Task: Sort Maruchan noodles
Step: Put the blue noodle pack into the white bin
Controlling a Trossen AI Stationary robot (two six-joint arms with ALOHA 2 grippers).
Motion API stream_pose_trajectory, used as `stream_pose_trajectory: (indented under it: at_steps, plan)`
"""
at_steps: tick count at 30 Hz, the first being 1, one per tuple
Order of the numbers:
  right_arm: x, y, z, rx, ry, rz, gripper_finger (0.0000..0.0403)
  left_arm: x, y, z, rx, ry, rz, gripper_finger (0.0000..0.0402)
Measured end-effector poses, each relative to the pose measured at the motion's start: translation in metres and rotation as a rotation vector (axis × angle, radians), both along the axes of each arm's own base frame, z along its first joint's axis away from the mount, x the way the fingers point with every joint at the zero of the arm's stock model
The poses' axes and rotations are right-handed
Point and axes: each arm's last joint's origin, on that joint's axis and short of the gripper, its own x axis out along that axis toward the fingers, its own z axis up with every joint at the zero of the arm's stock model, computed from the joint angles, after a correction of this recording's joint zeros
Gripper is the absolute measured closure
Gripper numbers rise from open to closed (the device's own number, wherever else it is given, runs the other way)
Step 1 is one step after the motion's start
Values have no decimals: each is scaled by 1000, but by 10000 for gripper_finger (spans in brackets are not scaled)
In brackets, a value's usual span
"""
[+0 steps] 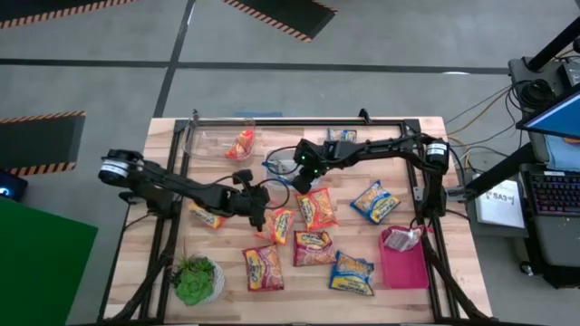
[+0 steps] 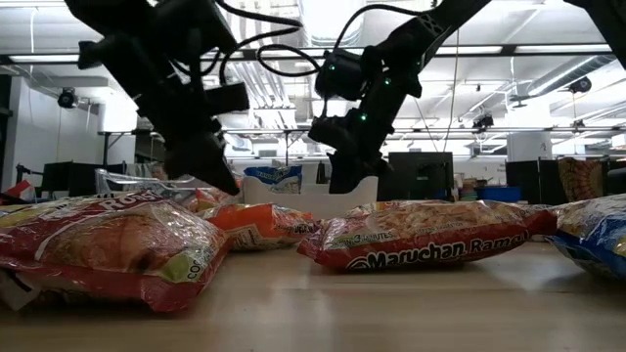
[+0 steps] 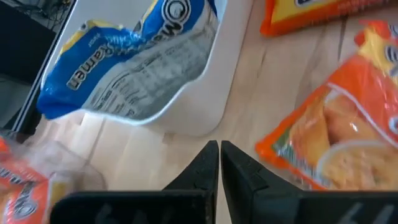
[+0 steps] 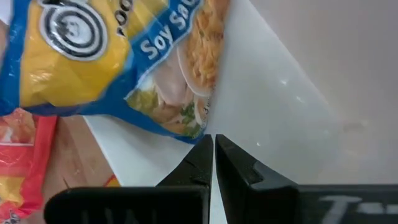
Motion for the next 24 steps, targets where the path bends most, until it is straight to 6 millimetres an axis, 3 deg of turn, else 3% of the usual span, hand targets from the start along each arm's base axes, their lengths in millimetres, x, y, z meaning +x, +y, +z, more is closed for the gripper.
stream_pose_trajectory:
  at_steps: [15,24]
  plan:
    - [11,3,5,-50,-123,39,394,11,10,2,-14,-96,28,400]
    - [27,15,-16,-98,-126,105,394,12,10,3,-9,-103,19,400]
